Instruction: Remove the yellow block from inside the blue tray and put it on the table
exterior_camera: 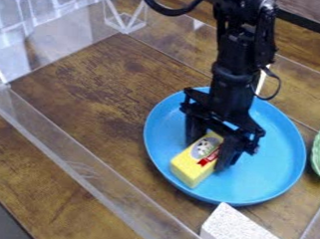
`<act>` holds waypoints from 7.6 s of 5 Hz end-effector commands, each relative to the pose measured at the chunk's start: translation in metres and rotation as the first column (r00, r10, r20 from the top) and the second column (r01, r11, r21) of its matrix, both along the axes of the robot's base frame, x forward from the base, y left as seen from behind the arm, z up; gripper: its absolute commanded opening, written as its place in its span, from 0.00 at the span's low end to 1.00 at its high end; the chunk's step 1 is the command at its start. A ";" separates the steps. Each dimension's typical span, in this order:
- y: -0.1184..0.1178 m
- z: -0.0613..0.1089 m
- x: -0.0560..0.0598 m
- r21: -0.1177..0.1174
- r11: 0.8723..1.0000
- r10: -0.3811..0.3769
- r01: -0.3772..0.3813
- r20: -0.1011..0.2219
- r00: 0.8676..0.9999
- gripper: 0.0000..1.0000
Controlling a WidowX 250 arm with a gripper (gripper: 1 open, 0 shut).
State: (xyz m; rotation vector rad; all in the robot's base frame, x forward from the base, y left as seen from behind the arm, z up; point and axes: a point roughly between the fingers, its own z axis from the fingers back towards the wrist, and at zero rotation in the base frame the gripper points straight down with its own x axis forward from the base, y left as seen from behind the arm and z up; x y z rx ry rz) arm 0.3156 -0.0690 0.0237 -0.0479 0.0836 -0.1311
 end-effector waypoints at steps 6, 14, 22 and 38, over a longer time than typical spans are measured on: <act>0.006 -0.008 0.014 -0.018 0.989 0.145 -0.145 -0.007 0.989 1.00; 0.050 0.011 -0.013 0.021 0.998 0.056 -0.056 -0.039 0.998 0.00; 0.074 0.110 0.018 0.117 0.991 -0.074 0.071 0.020 0.997 0.00; 0.111 0.078 0.024 0.285 0.771 -0.549 0.570 -0.157 0.821 0.00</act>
